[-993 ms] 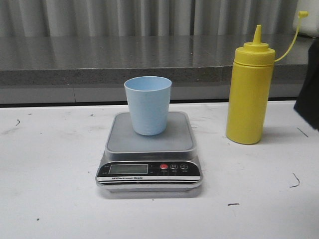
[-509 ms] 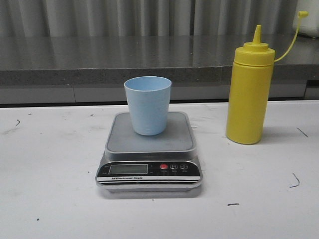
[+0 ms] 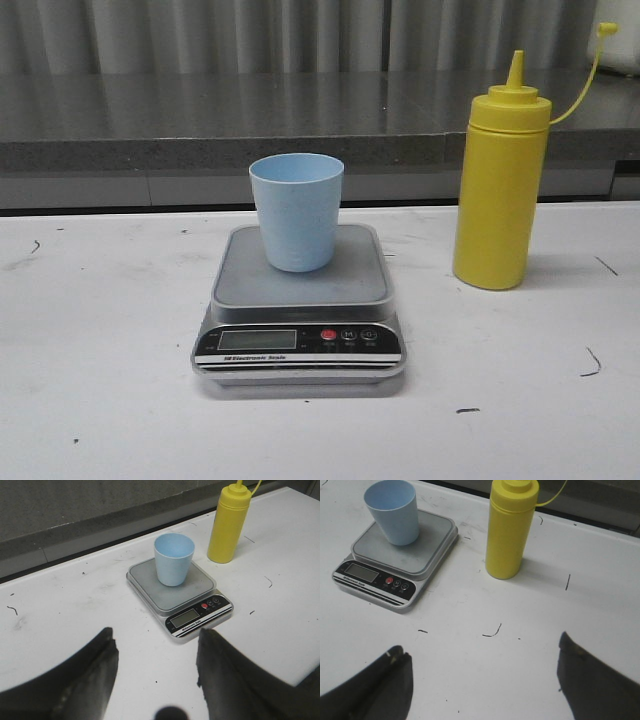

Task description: Pour seasoning into cup on scale with both arms

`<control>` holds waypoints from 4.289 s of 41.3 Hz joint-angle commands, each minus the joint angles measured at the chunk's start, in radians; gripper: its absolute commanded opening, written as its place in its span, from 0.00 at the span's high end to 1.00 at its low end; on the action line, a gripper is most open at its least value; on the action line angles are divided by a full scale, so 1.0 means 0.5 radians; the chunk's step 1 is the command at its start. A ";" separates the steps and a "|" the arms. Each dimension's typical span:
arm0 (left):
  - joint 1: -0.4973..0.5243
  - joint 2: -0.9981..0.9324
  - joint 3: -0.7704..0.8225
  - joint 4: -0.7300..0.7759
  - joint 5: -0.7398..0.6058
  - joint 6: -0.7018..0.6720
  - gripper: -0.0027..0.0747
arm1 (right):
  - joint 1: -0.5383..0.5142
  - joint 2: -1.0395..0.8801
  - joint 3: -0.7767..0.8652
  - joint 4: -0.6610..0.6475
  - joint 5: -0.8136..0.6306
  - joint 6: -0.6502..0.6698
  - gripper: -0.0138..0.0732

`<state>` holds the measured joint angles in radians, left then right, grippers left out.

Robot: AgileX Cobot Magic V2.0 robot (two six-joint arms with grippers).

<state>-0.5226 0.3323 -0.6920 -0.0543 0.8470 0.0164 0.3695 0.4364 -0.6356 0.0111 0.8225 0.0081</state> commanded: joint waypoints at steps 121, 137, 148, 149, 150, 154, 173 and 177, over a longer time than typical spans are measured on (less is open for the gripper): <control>0.868 -0.710 1.443 -0.037 -1.724 -0.069 0.99 | -0.012 0.009 -0.050 -0.046 -0.125 0.002 0.98; 0.868 -0.710 1.443 -0.019 -1.741 -0.069 0.99 | -0.012 0.009 -0.050 -0.046 -0.125 0.002 0.98; 0.868 -0.710 1.443 -0.019 -1.741 -0.069 0.99 | -0.012 0.009 -0.050 -0.046 -0.125 0.002 0.98; 0.868 -0.710 1.443 -0.019 -1.741 -0.069 0.99 | -0.012 0.009 -0.050 -0.046 -0.125 0.002 0.98; 0.868 -0.710 1.443 -0.019 -1.741 -0.069 0.99 | -0.012 0.009 -0.050 -0.046 -0.125 0.002 0.98; 0.868 -0.710 1.443 -0.019 -1.741 -0.069 0.99 | -0.012 0.009 -0.050 -0.046 -0.125 0.002 0.98; 0.868 -0.710 1.443 -0.019 -1.741 -0.069 0.99 | -0.126 -0.198 0.182 -0.143 -0.458 0.000 0.98; 0.868 -0.710 1.443 -0.019 -1.741 -0.069 0.99 | -0.272 -0.407 0.468 -0.142 -0.842 0.000 0.98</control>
<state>-0.0916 -0.0046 0.0048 -0.0645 0.0517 -0.0053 0.2823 0.2855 -0.4604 -0.0411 0.6096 0.0081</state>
